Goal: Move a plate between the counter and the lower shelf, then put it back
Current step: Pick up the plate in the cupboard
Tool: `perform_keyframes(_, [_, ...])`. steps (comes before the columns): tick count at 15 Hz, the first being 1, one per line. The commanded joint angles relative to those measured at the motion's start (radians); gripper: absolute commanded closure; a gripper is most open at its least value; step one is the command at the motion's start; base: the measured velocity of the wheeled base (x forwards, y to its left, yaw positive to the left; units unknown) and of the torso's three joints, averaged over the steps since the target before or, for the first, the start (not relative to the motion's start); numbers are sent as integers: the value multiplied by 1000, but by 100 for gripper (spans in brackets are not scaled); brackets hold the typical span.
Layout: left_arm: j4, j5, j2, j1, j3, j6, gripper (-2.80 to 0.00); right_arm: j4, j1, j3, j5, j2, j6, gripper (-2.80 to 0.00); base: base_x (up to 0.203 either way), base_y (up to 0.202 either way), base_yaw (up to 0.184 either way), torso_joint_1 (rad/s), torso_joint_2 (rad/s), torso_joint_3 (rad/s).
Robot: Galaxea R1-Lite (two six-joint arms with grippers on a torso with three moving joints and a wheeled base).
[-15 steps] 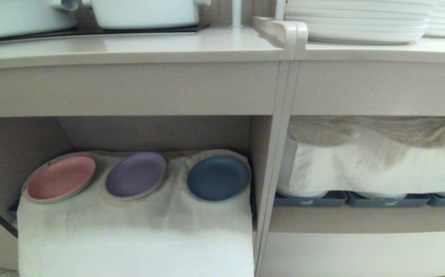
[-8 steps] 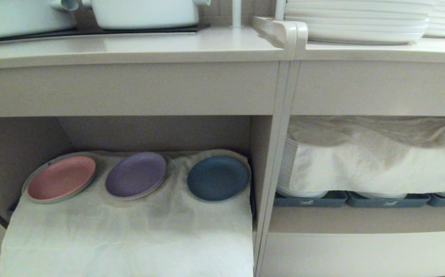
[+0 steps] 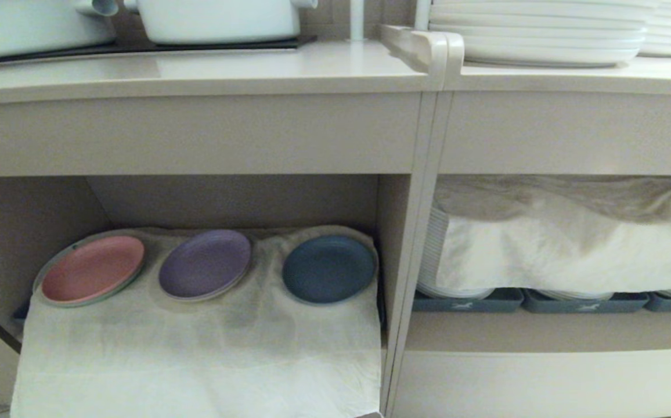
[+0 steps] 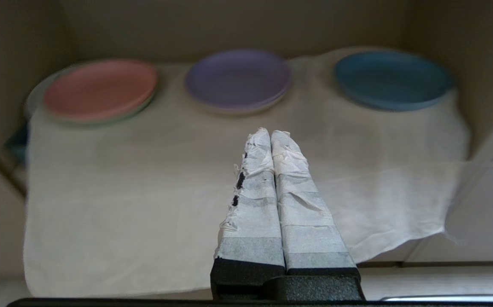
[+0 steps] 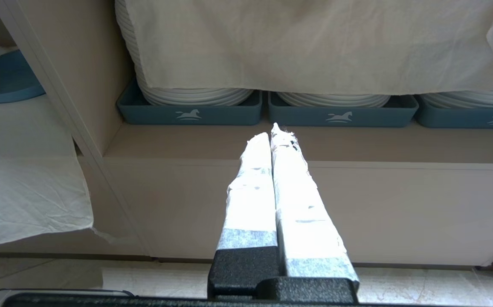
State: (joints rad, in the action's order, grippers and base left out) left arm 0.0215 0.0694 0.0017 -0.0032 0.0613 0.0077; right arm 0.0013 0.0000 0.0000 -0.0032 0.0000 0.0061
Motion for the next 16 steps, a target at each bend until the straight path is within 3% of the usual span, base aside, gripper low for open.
perform_keyframes(1, [1, 33, -2, 0, 26, 4, 0, 0, 0, 0, 0, 0, 0, 0, 0, 0, 0, 0, 0, 0])
perform_keyframes(5, [3, 203, 8, 0, 80, 51, 0, 0, 0, 0, 0, 0, 0, 0, 0, 0, 0, 0, 0, 0])
perform_keyframes(8, [1, 257, 84, 0, 107, 81, 0, -1, 0, 0, 0, 0, 0, 0, 0, 0, 0, 0, 0, 0])
perform_keyframes(16, [-35, 465, 399, 0, 194, 85, 0, 0, 0, 0, 0, 0, 0, 0, 0, 0, 0, 0, 0, 0])
